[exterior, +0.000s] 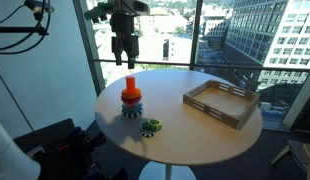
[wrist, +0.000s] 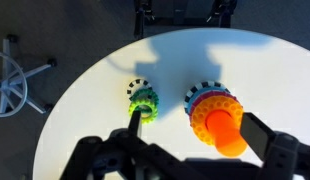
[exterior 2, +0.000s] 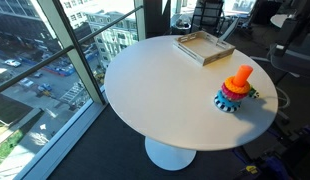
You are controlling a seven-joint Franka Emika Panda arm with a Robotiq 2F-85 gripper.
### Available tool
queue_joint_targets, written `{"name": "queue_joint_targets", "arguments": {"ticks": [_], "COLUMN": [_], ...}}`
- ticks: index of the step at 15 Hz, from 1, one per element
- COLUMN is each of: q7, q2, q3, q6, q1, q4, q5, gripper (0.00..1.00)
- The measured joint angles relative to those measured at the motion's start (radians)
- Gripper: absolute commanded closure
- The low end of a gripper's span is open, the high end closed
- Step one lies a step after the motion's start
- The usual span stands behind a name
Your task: Move the light green ring from the stack to the table
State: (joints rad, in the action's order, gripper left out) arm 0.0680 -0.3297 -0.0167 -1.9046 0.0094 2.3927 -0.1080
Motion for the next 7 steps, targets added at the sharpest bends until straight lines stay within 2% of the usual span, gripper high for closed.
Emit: {"name": "queue_joint_targets", "arguments": {"ticks": [7], "q7": [0.003], "q2": [-0.029], "q3": [-0.012], "q6": [0.000], "q1": [0.002], "q4": [0.003], "q5": [0.014], "gripper": [0.00]}}
